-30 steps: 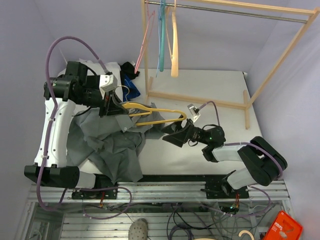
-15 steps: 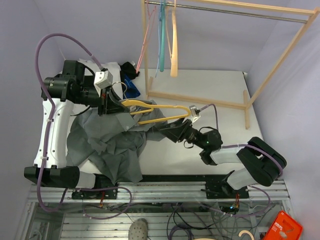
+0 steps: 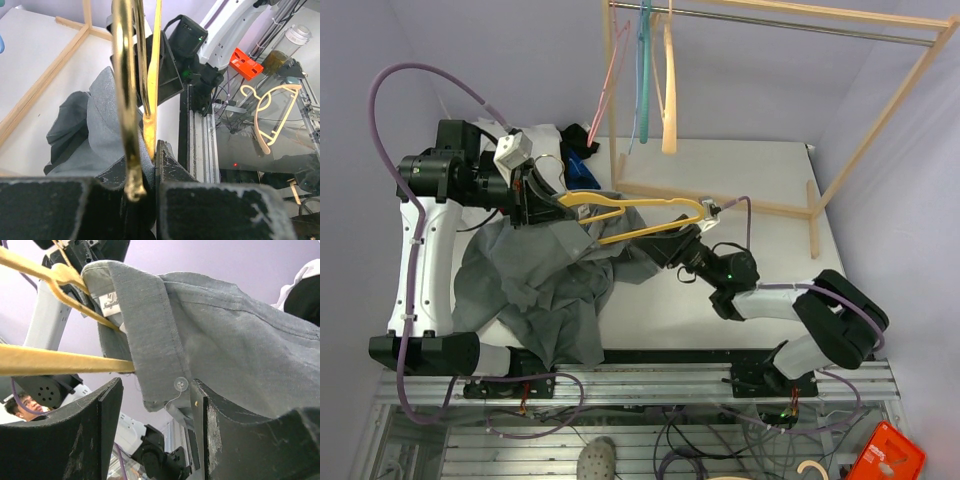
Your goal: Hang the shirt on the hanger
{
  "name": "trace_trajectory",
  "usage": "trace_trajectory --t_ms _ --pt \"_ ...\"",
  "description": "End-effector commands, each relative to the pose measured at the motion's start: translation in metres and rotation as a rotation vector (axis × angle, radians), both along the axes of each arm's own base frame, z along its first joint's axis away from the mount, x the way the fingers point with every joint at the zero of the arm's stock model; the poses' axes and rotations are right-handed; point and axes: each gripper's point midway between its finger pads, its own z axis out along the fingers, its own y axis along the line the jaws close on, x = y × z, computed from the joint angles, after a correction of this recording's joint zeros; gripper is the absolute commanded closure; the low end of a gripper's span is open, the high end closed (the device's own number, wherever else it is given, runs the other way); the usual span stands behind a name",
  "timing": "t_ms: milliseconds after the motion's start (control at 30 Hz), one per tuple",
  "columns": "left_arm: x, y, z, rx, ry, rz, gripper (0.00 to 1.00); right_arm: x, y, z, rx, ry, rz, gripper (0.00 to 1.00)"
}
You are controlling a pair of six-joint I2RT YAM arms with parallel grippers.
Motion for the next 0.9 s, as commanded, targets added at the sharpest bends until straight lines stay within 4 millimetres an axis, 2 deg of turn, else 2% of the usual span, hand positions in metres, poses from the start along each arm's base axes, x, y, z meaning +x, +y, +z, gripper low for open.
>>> trace_trajectory --t_ms 0,133,233,367,600,800,867 --pt "-0.012 -0.002 0.019 -0.071 -0.04 -0.03 0.93 -0.017 -0.015 0.061 0.214 -0.198 0.011 0.44" --pt "-0.013 -0.002 0.02 -0.07 -0.045 -0.03 0.93 -0.012 -0.006 0.06 0.206 -0.202 0.027 0.42" --pt "-0.013 -0.002 0.02 -0.066 -0.05 -0.029 0.93 -0.008 -0.002 0.053 0.194 -0.182 0.028 0.33" --pt "-0.012 -0.002 0.019 -0.06 -0.051 -0.026 0.93 -0.009 0.001 0.053 0.196 -0.178 0.05 0.34" --pt "-0.009 -0.001 0.017 -0.053 -0.055 -0.024 0.93 -0.014 0.002 0.063 0.214 -0.187 0.093 0.51" --pt "-0.007 -0.001 0.012 -0.04 -0.051 -0.017 0.93 -0.016 -0.002 0.07 0.224 -0.214 0.075 0.99" --pt "-0.005 0.0 0.012 -0.023 -0.059 -0.009 0.93 -0.013 -0.006 0.066 0.213 -0.221 0.036 1.0"
